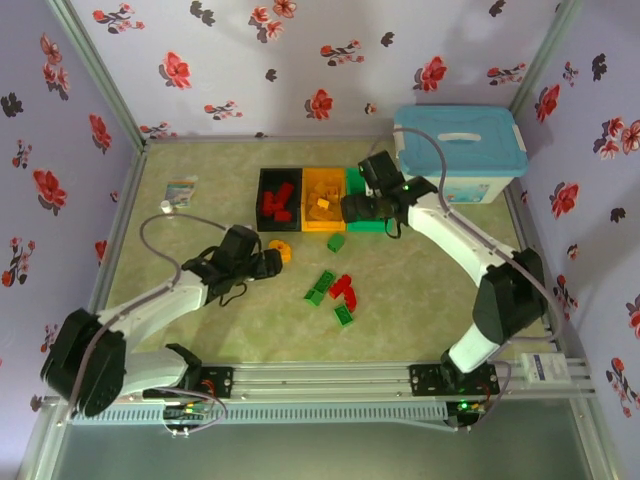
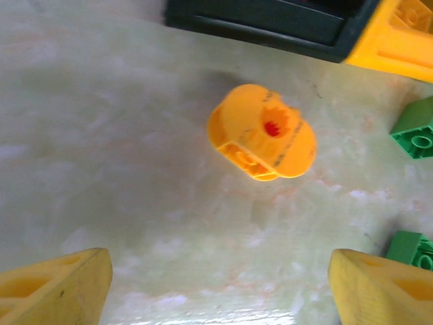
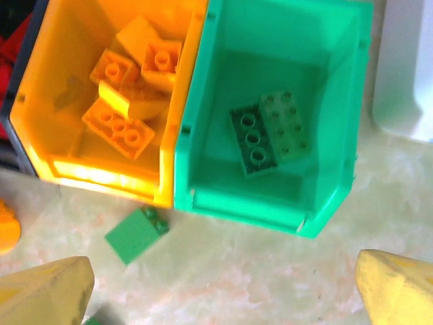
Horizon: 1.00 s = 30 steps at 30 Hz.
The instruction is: Sort the legos into containers by color
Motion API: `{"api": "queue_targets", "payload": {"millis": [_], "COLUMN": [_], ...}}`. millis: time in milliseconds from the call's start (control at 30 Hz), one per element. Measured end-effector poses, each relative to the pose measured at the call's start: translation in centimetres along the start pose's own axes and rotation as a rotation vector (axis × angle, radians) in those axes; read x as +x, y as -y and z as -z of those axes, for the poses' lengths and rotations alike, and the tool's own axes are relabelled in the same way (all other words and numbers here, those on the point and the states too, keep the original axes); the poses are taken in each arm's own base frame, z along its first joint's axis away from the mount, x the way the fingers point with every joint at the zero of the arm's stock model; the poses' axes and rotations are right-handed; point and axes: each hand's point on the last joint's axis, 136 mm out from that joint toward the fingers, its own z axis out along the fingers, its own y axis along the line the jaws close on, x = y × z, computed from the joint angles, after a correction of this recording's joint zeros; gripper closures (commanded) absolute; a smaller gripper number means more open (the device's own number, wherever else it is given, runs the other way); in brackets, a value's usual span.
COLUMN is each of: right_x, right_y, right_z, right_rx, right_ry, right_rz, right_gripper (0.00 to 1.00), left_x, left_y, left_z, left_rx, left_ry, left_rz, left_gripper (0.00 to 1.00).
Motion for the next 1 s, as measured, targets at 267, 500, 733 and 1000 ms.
{"api": "queue_targets", "payload": {"millis": [267,500,733,1000], "right_x": [5.8,6.7,6.4,6.4], "right_y": [1.4,2.2,2.0,1.9], "right_z": [-0.9,-0.5,-0.7,-0.7], "right_rx": [0.017,0.017,0.002,-0.003], "right_ry": [-0.076,-0.055,-0.040,-0.037], "right_rz": [-0.044,-0.086,-0.102,-0.117], "right_gripper": [0.01,0.01,0.01,0.01], "left_x": [2.0,7.0,9.2,9.9], "left_y": [9.1,10.7,9.5,9.4], "left_z": [-1.8,-3.3,-4.2,-5.1], "left_rx": [0.102,0.069,0.009,-0.018], "left_ry": [-0.095,-0.233,-0.312,-0.347], "left_rz": [-0.244,-0.392,-0.443,-0.463], "left_gripper": [0.24,0.26,0.36,0.45]}}
